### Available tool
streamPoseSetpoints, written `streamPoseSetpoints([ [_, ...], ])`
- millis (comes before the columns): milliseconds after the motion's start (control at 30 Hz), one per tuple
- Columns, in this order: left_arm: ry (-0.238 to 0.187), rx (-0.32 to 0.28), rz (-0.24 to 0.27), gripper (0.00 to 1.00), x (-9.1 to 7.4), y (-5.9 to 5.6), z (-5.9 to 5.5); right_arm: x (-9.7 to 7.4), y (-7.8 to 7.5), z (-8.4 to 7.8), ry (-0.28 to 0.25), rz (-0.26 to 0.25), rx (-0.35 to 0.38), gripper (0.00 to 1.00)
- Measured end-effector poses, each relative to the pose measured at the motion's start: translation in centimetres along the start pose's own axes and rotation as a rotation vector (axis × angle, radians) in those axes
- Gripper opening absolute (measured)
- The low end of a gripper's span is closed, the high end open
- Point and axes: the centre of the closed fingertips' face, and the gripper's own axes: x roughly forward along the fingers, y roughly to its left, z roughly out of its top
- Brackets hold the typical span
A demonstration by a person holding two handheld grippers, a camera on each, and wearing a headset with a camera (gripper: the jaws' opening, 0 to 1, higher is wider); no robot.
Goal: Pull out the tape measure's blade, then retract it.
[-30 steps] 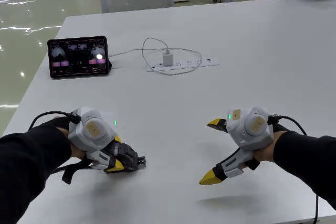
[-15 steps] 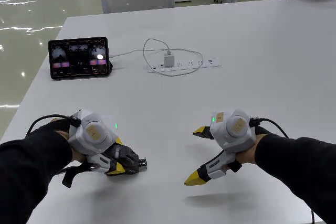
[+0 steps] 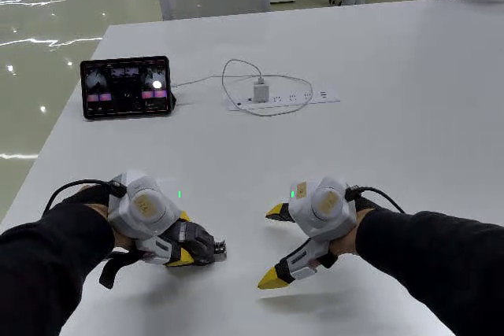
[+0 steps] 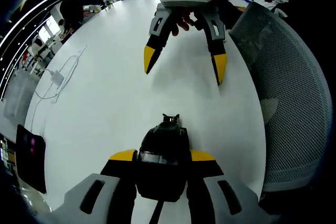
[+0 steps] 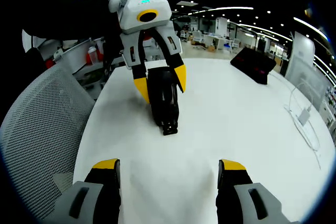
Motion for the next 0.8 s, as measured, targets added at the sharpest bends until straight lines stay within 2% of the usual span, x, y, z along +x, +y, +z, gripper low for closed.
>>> streamPoseSetpoints([
  [67,-0.01,-0.019,0.001,0.31,0.0,0.0,0.0,0.4,0.1,0.1,-0.001,0.003,0.003,0.74],
  [233,-0.01,-0.022,0.0,0.31,0.0,0.0,0.0,1.1,0.1,0.6,-0.004,0.008,0.013,0.71],
  [467,-0.021,-0.039,-0.007,0.31,0.0,0.1,0.0,2.4,0.7,1.5,-0.007,0.02,0.0,0.62],
  [600,-0.027,-0.036,-0.001,0.31,0.0,0.0,0.0,3.2,0.6,2.0,-0.002,0.026,-0.009,0.59],
  [800,-0.034,-0.034,-0.003,0.31,0.0,0.0,0.1,4.1,0.5,2.5,0.012,0.018,-0.023,0.5],
])
